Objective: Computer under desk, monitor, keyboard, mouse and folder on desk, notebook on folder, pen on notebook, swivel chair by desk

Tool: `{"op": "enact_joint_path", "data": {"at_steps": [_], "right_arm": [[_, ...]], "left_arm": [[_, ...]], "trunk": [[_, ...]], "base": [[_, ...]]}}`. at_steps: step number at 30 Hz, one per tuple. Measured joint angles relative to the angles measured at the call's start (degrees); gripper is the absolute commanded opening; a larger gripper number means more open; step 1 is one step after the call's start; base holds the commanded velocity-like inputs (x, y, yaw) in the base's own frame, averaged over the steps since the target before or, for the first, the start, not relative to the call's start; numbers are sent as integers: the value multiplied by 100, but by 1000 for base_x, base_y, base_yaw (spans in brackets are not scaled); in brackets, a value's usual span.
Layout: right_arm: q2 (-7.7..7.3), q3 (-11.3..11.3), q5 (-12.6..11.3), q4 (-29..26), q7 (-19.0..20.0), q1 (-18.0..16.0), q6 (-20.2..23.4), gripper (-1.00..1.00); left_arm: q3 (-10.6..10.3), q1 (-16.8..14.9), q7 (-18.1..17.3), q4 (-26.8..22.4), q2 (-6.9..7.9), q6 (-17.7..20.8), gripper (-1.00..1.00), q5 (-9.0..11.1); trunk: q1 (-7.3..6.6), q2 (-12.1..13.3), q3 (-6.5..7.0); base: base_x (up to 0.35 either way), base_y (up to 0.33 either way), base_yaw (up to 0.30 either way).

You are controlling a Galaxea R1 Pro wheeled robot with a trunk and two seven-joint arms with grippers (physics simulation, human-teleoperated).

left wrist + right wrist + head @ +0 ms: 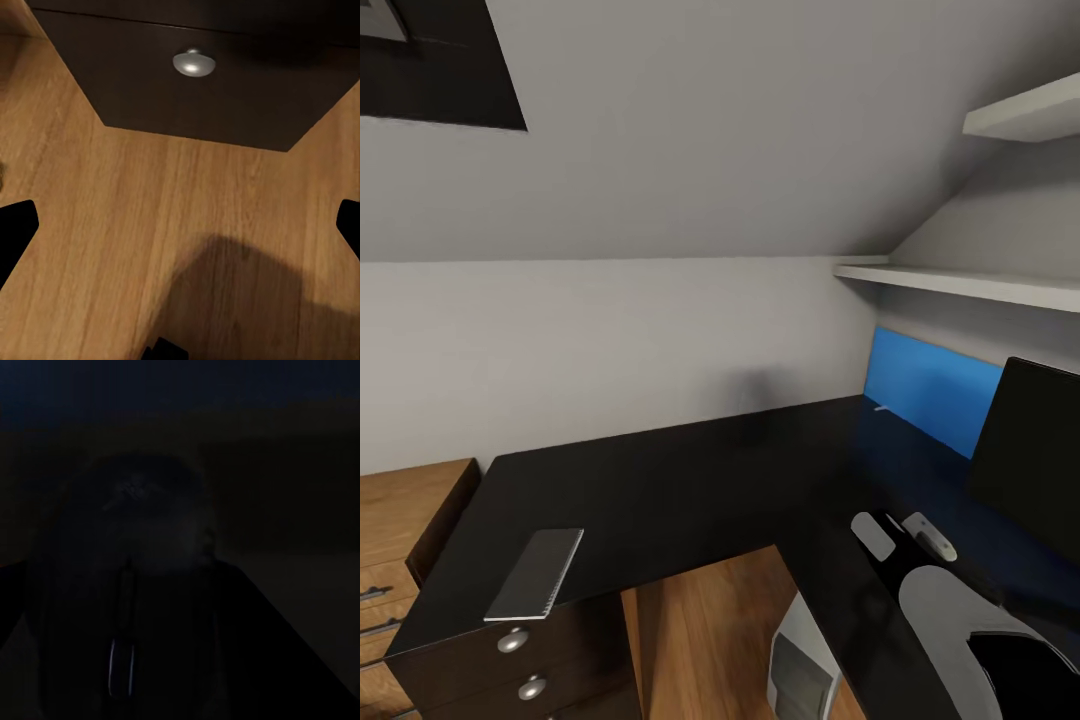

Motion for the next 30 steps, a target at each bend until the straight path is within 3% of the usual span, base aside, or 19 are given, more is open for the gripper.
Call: {"op": "enact_joint_path", "data": {"at_steps": [19,30], "right_arm": [[-28,0,18,-9,0,-1,0,-100],[-34,16,18,-9,1,-2,0,-100]], "left_arm": [[28,0,-9,0,-11,19,100,-7],[18,-1,-10,0,-14,17,100,-15]], "trunk": [[0,0,0],[241,-440,-197]], "base": [[0,0,0],[0,0,0]]}}
